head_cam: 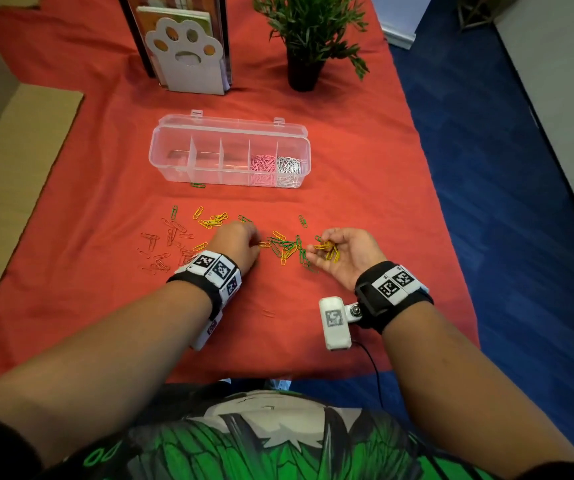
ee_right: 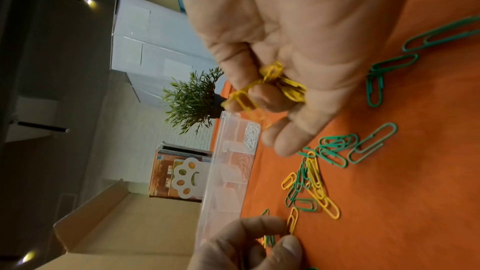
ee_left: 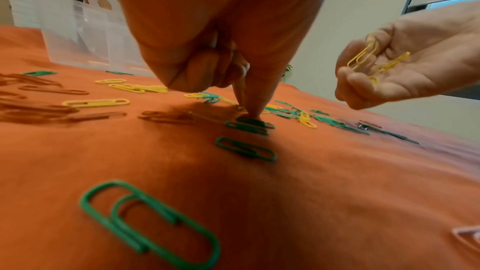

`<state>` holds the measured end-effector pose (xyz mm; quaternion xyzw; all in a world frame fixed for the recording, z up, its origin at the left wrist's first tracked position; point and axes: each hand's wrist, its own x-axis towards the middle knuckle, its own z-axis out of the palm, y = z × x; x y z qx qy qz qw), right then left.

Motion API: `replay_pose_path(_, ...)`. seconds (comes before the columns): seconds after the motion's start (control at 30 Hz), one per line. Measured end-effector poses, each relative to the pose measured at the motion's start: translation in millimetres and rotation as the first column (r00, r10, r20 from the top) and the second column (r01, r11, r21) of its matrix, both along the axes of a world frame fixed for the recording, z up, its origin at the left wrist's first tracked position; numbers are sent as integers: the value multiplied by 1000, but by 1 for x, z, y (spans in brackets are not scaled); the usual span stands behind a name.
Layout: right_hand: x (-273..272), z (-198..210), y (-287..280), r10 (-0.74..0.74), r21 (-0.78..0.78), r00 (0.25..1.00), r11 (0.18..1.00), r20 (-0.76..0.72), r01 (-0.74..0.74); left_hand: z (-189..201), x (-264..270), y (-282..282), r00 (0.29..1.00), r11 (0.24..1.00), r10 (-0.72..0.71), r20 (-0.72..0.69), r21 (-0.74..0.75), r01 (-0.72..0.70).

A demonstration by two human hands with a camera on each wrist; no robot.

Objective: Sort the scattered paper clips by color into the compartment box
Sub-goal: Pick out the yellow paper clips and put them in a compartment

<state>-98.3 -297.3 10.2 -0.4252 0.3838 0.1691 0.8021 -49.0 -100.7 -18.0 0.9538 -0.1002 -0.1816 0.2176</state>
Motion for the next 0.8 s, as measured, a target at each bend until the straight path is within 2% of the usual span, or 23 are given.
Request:
replay_pose_path(0.07, 2, -1, 2, -31, 34, 1000, 999, -1, 31, -3, -1, 1, 1000, 999, -30, 7, 42, 30)
replay_pose_path(0.17, 4, -2, 7, 44, -7, 999, 999, 4, -44, -6, -2, 2, 998, 996, -67, -5, 58, 67)
replay_pose_path(0.27, 11, -7, 12, 195, -247, 981, 951, 2, -188, -7, -3, 2, 997, 995, -77, -23, 57, 78)
replay_pose_path(0.3, 13, -10, 14, 284, -392, 958, 879, -31, -273, -7, -4, 2, 997, 997, -69, -24, 43, 70)
replay_pose_path(0.33, 16, -12, 16, 383, -544, 919, 754, -89, -367, -6, -4, 2, 999, 999, -46, -27, 14, 46)
replay_pose_path(0.37, 20, -16, 18, 467, -671, 870, 595, -160, -443, -6, -4, 3, 1000, 999, -18, -19, -31, 18)
replay_pose_path(0.4, 22, -19, 20, 524, -759, 821, 433, -226, -485, -6, -3, 3, 1000, 997, 16, -27, -76, -18)
replay_pose_path(0.47, 22, -23, 27, 577, -835, 749, 196, -325, -513, -3, -2, 4, 991, 976, 106, -83, -182, -120)
replay_pose_path(0.53, 19, -30, 32, 616, -864, 697, 54, -366, -501, 3, 0, 4, 956, 916, 202, -213, -306, -261)
replay_pose_path(0.63, 11, -35, 37, 685, -891, 628, -68, -368, -449, 10, 3, 0, 838, 760, 249, -485, -439, -480)
replay_pose_path(0.7, 9, -37, 37, 690, -897, 622, -92, -370, -432, 14, 5, -3, 716, 637, 248, -653, -447, -628)
replay_pose_path(0.8, 11, -31, 32, 681, -892, 652, -4, -333, -452, 24, 8, -5, 541, 446, 232, -808, -406, -798)
